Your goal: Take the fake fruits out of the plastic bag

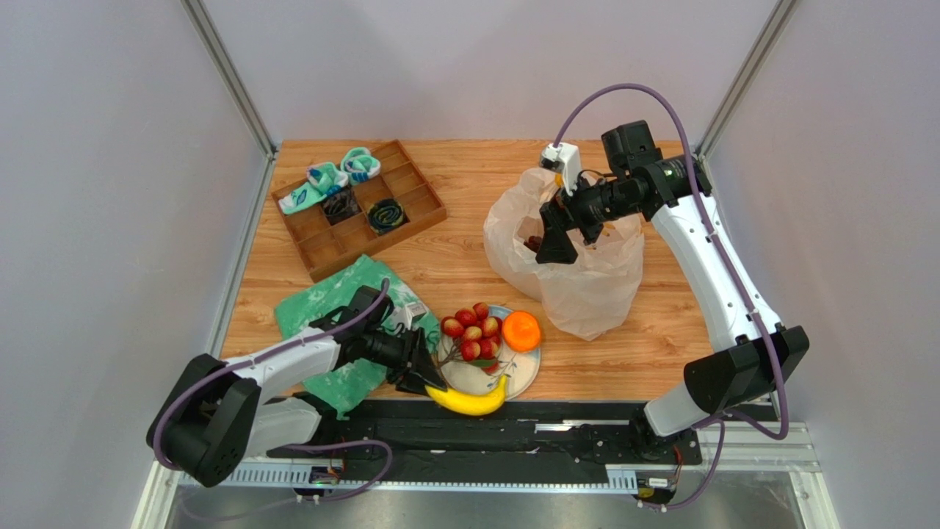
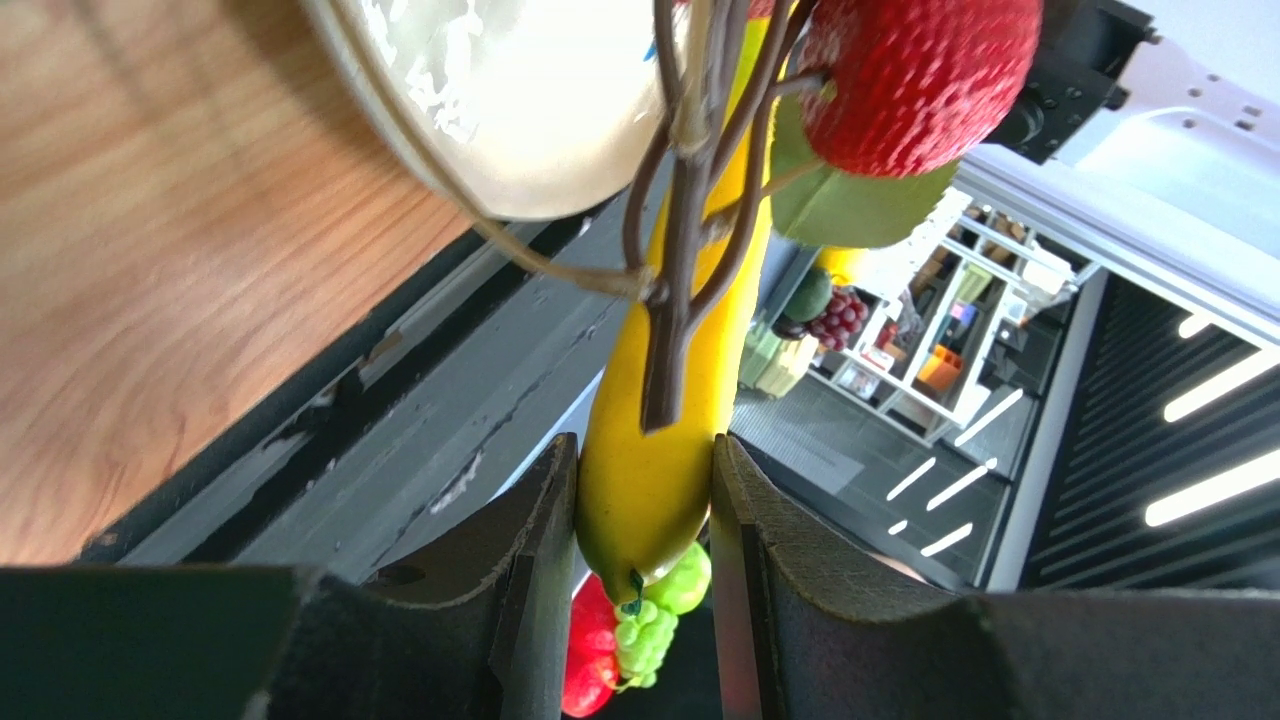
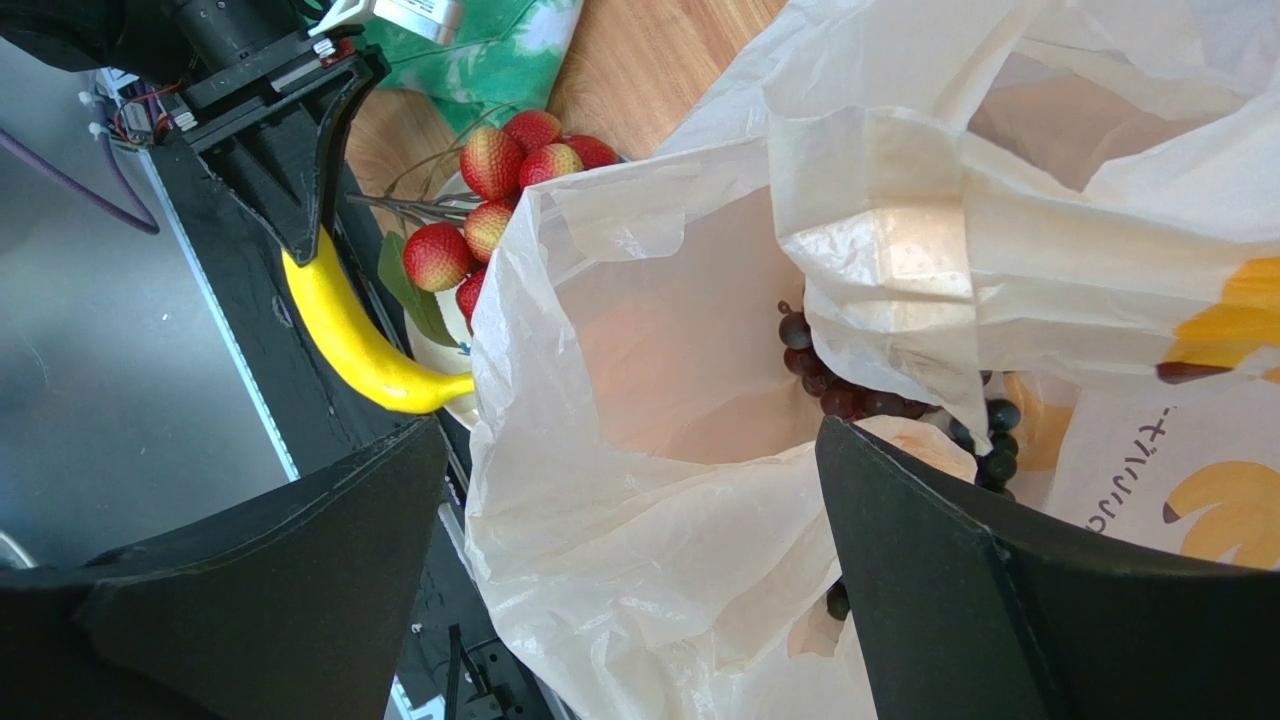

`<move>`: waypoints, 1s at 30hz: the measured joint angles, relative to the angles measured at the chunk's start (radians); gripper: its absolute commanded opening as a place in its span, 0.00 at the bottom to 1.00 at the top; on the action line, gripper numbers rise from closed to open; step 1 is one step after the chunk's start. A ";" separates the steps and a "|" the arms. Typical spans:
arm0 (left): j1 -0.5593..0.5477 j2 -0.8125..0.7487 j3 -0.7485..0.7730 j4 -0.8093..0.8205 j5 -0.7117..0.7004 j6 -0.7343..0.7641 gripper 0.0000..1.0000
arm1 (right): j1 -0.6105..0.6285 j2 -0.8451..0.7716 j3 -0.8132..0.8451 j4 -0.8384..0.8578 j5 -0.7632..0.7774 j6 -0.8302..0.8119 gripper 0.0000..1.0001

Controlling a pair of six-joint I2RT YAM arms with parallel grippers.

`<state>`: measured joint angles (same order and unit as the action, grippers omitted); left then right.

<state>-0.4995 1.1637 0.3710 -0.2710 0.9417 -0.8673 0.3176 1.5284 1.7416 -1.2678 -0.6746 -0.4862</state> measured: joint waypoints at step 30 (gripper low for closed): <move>-0.003 0.262 0.088 0.273 -0.068 -0.053 0.91 | 0.000 0.004 -0.065 -0.015 -0.040 -0.013 0.99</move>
<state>-0.5022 1.4258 0.4591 0.0021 0.8734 -0.9199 0.3176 1.5322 1.6768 -1.2831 -0.7143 -0.4992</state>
